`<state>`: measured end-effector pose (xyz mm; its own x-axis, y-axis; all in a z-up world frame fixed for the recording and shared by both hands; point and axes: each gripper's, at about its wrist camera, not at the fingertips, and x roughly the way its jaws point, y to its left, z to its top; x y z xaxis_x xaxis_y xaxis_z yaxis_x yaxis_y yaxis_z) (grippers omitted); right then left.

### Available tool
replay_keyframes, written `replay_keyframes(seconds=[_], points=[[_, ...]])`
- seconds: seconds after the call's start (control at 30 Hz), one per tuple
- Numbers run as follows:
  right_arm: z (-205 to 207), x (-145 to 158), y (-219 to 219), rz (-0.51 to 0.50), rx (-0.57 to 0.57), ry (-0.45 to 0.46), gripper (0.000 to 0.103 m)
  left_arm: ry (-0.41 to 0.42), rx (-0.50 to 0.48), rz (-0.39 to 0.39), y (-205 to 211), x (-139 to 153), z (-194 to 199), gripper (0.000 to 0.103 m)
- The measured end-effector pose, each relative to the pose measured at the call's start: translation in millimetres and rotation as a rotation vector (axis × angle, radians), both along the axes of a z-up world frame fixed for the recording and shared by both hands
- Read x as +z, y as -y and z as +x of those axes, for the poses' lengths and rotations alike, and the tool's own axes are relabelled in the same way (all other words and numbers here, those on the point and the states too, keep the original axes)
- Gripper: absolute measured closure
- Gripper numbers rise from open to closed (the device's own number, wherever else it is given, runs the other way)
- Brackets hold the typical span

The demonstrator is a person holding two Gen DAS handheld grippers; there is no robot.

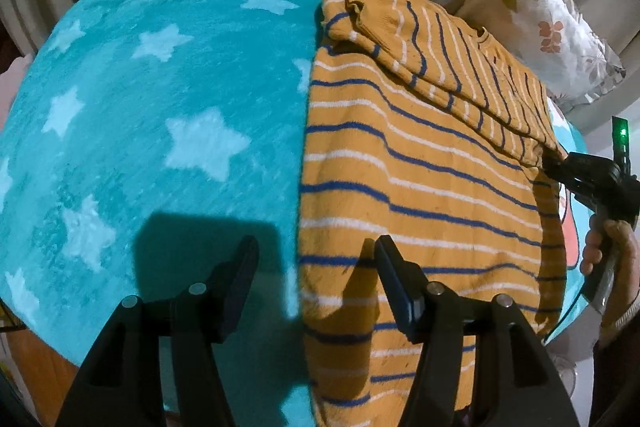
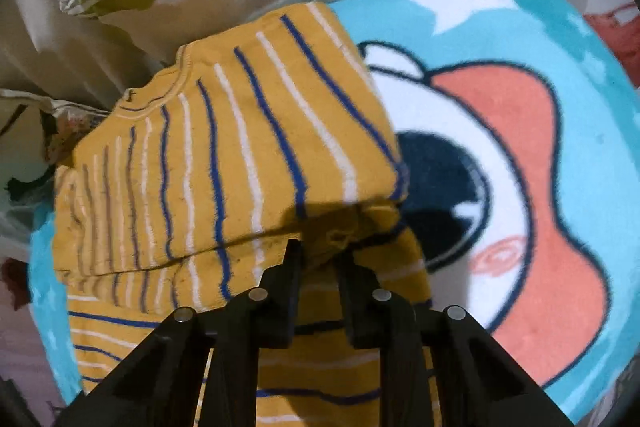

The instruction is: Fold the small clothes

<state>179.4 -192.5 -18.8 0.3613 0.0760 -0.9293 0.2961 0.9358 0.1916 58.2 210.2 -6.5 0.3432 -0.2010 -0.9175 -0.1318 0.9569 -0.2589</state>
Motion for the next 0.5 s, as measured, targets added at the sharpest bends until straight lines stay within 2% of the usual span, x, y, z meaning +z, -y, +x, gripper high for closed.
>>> replay_keyframes(seconds=[0.13, 0.27, 0.3, 0.4, 0.5], points=[[-5, 4, 17, -0.085, -0.083, -0.030, 0.084, -0.005, 0.003, -0.033, -8, -2, -5, 0.044], [-29, 13, 36, 0.080, -0.122, -0.024, 0.082, -0.021, -0.005, -0.056, -12, -7, -5, 0.044], [-38, 15, 39, 0.101, -0.113, -0.024, 0.077, -0.025, -0.007, -0.061, -13, -8, -6, 0.044], [-65, 21, 44, 0.117, -0.084, -0.032, 0.065, -0.039, -0.024, -0.086, -12, -13, -4, 0.044], [-94, 21, 44, 0.148, -0.087, -0.049, 0.060, -0.058, -0.045, -0.118, -11, -19, -4, 0.044]])
